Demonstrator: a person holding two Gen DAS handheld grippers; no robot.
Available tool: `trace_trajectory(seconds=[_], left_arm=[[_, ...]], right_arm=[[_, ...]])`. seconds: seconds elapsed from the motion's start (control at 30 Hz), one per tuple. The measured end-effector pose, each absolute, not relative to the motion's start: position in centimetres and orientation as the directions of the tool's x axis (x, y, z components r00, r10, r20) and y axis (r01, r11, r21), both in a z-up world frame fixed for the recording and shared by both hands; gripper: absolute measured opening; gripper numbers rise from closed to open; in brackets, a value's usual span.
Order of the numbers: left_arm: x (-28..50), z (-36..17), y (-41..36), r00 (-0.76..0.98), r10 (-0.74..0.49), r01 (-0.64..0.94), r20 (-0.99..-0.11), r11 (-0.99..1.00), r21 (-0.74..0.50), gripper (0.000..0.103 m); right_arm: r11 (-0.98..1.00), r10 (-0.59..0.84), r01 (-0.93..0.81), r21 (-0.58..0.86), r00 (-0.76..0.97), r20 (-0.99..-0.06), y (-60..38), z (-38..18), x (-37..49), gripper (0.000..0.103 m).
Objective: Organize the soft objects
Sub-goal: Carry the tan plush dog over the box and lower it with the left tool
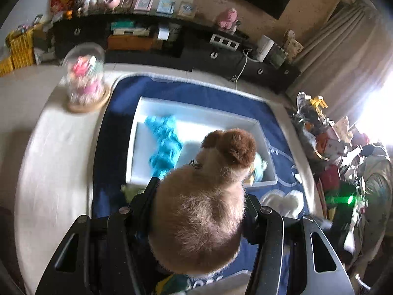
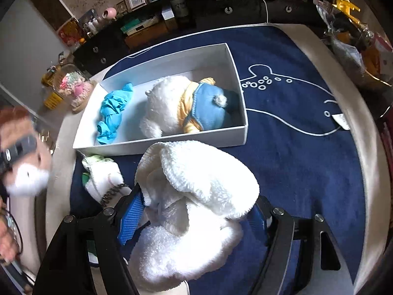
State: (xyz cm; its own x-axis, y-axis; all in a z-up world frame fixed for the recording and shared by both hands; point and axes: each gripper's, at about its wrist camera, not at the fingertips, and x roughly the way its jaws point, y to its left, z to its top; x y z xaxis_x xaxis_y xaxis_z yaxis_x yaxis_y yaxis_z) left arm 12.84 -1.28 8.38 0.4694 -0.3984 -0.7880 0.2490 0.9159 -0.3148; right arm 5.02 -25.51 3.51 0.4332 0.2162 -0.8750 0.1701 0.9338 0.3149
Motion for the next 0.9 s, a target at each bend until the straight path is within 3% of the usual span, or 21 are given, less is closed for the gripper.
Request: trace_trajectory(seconds=[0.2,0.9], left_arm=[[15.1,10.1,-3.9,0.529,-0.408,0.290,-0.744,0.911,-0.293,0.057],[19.9,3.5,-6.5,0.513,-0.283,0.239,-0.810,0.954,-0.182,0.057]], right_arm=[[0.934,0.203,0.180,0.308,0.441,-0.875,-24.9,3.1,5.5,0.103],[0.939,0.191,0.185,0.290,0.422,-0.886,-24.7,2.2,6.2,0.103]])
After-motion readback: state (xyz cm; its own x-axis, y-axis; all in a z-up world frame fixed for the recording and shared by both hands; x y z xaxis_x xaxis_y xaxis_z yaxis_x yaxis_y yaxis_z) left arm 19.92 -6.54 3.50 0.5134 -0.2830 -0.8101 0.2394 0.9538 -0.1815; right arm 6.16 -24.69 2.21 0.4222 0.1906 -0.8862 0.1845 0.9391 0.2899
